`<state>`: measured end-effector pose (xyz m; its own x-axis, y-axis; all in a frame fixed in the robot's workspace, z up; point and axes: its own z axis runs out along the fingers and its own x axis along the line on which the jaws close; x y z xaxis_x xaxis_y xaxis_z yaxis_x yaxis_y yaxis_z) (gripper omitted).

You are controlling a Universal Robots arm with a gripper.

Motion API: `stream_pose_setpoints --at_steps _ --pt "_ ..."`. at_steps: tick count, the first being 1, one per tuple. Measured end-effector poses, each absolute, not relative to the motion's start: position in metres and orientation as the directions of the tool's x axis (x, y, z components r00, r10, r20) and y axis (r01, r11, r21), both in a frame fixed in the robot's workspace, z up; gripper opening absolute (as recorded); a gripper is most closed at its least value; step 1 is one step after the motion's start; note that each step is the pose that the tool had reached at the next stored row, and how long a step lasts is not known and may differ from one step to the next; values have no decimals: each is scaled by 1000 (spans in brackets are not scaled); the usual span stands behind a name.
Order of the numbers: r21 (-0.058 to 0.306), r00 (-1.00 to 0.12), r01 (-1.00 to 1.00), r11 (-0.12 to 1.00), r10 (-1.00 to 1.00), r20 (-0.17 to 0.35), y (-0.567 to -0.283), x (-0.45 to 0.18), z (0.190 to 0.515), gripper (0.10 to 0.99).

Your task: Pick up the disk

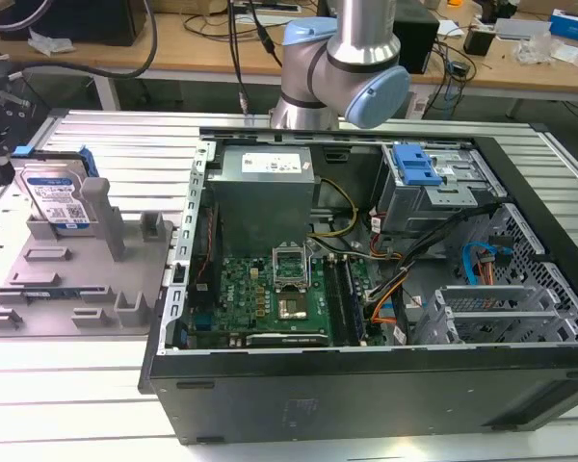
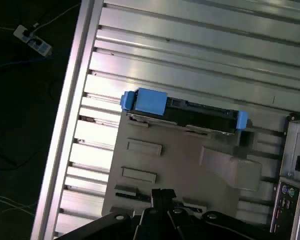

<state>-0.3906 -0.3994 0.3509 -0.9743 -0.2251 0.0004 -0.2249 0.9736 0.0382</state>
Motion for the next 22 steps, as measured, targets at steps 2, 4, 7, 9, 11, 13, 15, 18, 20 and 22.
stream_pose_setpoints --at_steps 2,4,7,9,11,13,15,18,20,22 --pt "38 -961 -277 960 -277 1 -399 -391 351 106" --pt "38 -948 -317 948 -317 0 -399 -391 351 106" --pt "38 -921 -390 920 -390 1 -399 -391 351 106" --pt "38 -901 -434 900 -434 0 -399 -391 351 106" --pt "38 -873 -487 873 -487 1 -399 -391 351 106" --pt "38 -832 -555 831 -555 0 -399 -391 351 173" --pt "38 -789 -614 788 -615 1 -399 -391 351 298" --pt "38 -743 -668 743 -669 0 -399 -391 351 416" --pt "38 -708 -705 708 -706 0 -399 -391 350 482" --pt "38 -670 -742 670 -742 0 -399 -391 350 482"
